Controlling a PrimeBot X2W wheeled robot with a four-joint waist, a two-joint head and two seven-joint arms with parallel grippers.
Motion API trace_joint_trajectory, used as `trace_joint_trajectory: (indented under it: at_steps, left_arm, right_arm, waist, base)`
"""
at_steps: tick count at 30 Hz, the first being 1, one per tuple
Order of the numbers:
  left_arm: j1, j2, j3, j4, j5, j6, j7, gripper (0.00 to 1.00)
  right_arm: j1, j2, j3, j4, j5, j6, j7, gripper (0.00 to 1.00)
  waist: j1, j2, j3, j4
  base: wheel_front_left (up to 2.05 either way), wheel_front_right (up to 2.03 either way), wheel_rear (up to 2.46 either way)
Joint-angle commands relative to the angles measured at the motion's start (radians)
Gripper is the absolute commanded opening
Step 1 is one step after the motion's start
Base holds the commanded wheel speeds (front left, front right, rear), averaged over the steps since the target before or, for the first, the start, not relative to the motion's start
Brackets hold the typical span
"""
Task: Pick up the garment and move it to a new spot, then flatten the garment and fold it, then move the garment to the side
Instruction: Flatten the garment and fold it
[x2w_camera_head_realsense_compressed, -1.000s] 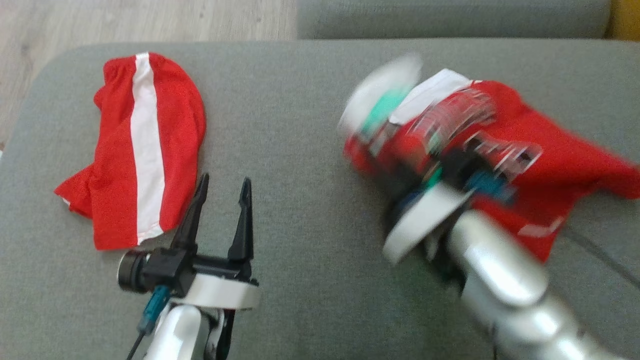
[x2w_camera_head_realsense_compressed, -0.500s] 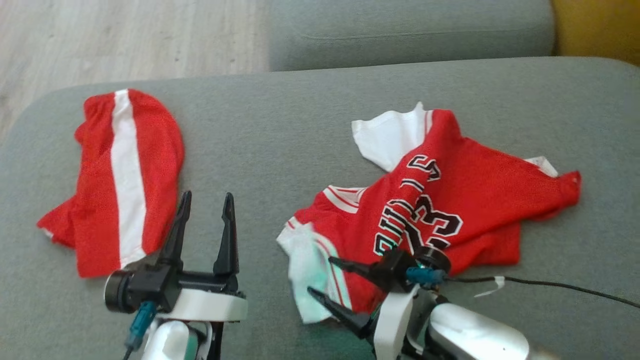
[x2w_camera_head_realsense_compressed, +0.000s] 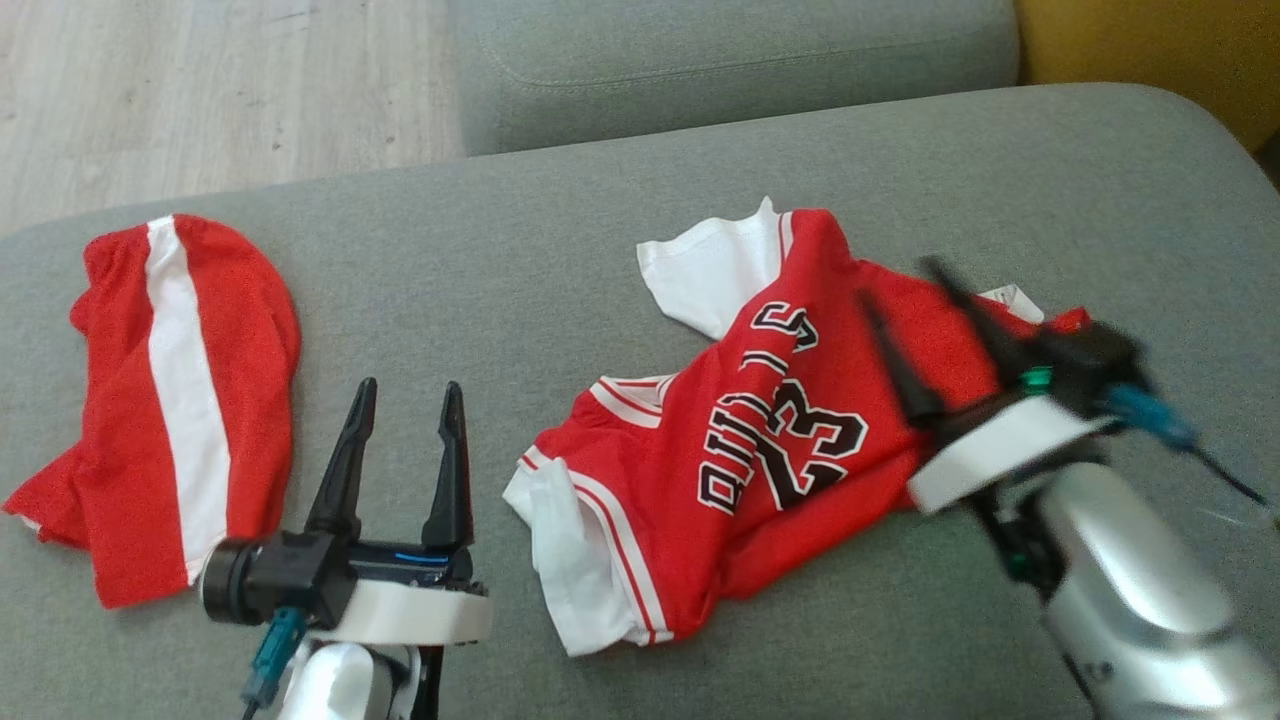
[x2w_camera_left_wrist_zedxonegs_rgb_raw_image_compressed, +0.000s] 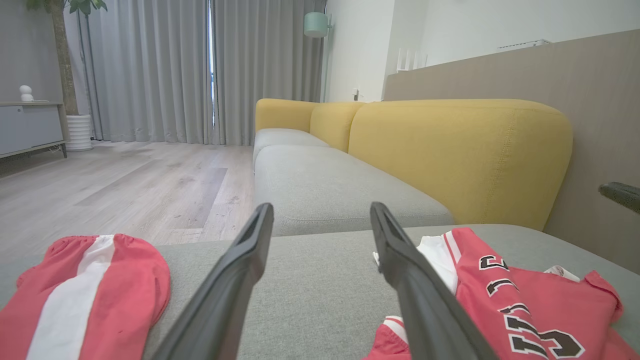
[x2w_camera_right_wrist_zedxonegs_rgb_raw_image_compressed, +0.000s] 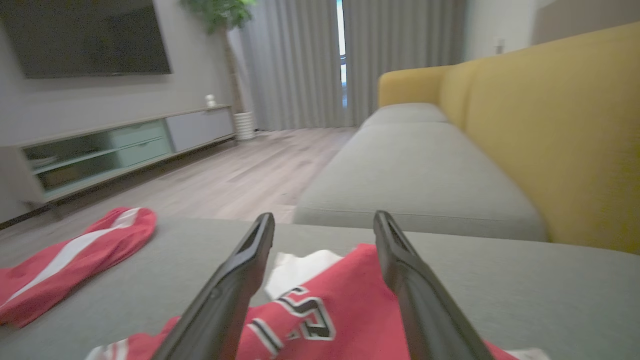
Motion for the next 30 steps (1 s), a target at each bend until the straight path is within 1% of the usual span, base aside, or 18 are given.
trace_joint_trajectory:
  at_steps: [1,4,5,7,9,12,16,23,26,30]
  left_arm:
    - [-0.033,0.002,0.037,-0.041,-0.003,-0.002,-0.005,1.00]
    - [-0.029,0.002,0.033,-0.050,-0.005,-0.002,-0.005,1.00]
    - [-0.027,0.002,0.031,-0.053,-0.006,-0.001,-0.005,1.00]
    - [-0.025,0.002,0.026,-0.058,-0.007,-0.001,-0.005,1.00]
    - [-0.023,0.002,0.022,-0.063,-0.008,-0.002,-0.005,1.00]
    - [-0.022,0.002,0.019,-0.072,-0.006,-0.003,-0.005,1.00]
    - [-0.023,0.002,0.016,-0.077,-0.004,-0.005,-0.005,1.00]
    - [-0.041,0.002,-0.001,-0.080,-0.002,-0.011,-0.005,1.00]
    - [-0.060,0.002,-0.011,-0.079,0.000,-0.014,-0.005,1.00]
    - [-0.093,0.002,-0.024,-0.079,-0.009,-0.010,-0.005,1.00]
  right_arm:
    - [0.040,0.026,-0.085,-0.039,-0.046,-0.001,-0.019,1.00]
    - [0.115,0.091,-0.263,-0.077,-0.141,-0.001,-0.025,1.00]
    - [0.142,0.117,-0.307,-0.091,-0.169,-0.001,-0.026,1.00]
    - [0.192,0.157,-0.373,-0.114,-0.220,-0.001,-0.027,1.00]
    - [0.229,0.183,-0.410,-0.137,-0.253,-0.001,-0.027,1.00]
    - [0.260,0.204,-0.435,-0.169,-0.280,-0.001,-0.027,1.00]
    - [0.266,0.212,-0.452,-0.187,-0.294,-0.001,-0.027,1.00]
    - [0.215,0.216,-0.472,-0.205,-0.321,-0.001,-0.021,1.00]
    - [0.153,0.216,-0.470,-0.201,-0.347,-0.001,0.019,1.00]
    - [0.037,0.212,-0.469,-0.168,-0.371,-0.001,0.120,1.00]
  waist:
    - [-0.0001,0.0000,0.001,-0.006]
    - [-0.0001,0.0000,0.002,-0.011]
    - [-0.0001,0.0000,0.002,-0.011]
    - [-0.0001,0.0000,0.004,-0.012]
    - [-0.0001,0.0000,0.006,-0.012]
    - [-0.0001,0.0000,0.011,-0.012]
    - [-0.0001,0.0000,0.016,-0.009]
    - [-0.0001,0.0000,0.044,0.022]
    - [-0.0001,0.0000,0.076,0.050]
    - [-0.0001,0.0000,0.130,0.093]
  base:
    - [0.00,0.00,0.00]
    - [0.00,0.00,0.00]
    - [0.00,0.00,0.00]
    - [0.00,0.00,0.00]
    - [0.00,0.00,0.00]
    - [0.00,0.00,0.00]
    - [0.00,0.00,0.00]
    - [0.00,0.00,0.00]
    - [0.00,0.00,0.00]
    - [0.00,0.00,0.00]
